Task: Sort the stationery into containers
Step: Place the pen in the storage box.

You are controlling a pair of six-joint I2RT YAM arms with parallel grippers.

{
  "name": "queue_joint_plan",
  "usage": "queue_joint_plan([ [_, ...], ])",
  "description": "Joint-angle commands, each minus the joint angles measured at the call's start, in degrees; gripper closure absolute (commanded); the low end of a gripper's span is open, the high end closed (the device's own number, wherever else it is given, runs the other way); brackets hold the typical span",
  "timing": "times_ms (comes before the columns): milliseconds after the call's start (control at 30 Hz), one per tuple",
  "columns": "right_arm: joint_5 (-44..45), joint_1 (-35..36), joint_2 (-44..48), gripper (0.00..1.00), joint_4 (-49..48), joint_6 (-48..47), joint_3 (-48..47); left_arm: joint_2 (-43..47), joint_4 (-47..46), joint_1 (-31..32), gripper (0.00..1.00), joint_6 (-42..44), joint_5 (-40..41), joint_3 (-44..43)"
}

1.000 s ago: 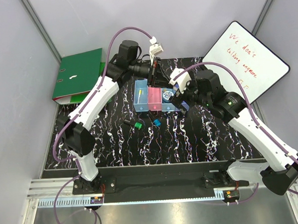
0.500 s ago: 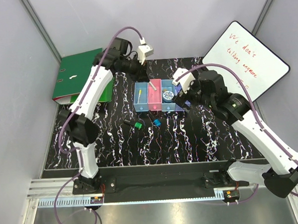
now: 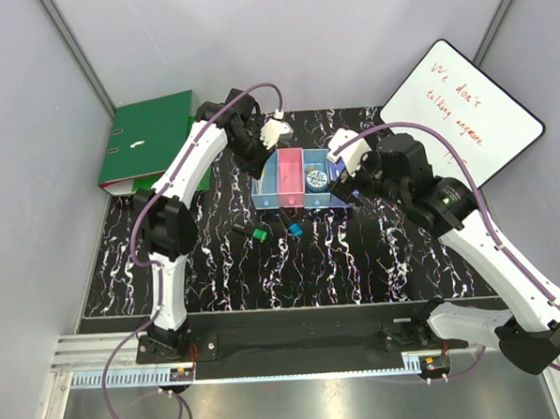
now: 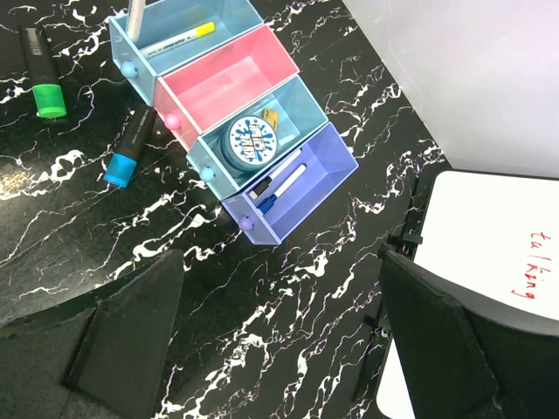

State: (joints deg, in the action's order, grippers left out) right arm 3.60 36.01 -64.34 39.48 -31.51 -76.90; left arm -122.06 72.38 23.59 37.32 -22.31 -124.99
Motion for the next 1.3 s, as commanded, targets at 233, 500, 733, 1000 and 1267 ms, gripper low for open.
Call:
queue_joint_plan([
  [233,-0.3,0.4,0.7,0.00,-0.6,-0.2,-2.0,-1.6,1.3,-0.4,1.00,2.3,2.3,-1.8],
  [500,-0.3,0.4,1.2,0.00,-1.1,-0.3,-1.0,-4.4,0.0,-0.4,1.00,1.5,-0.3,-1.9],
  [733,-0.9,0.4,0.9,0.00,-1.3,0.0,-0.2,-6.2,-2.5,-0.5,0.94,1.1,-2.2,-2.8],
  [1000,-1.2,0.3,0.1,0.00,-1.5,0.3,0.2,-8.1,-3.9,-0.5,0.71,1.5,-1.4,-4.2],
  [1267,-1.6,0.4,-0.6,0.00,-1.9,0.7,0.3,-8.8,-6.1,-0.4,0.62,2.1,0.5,-4.4],
])
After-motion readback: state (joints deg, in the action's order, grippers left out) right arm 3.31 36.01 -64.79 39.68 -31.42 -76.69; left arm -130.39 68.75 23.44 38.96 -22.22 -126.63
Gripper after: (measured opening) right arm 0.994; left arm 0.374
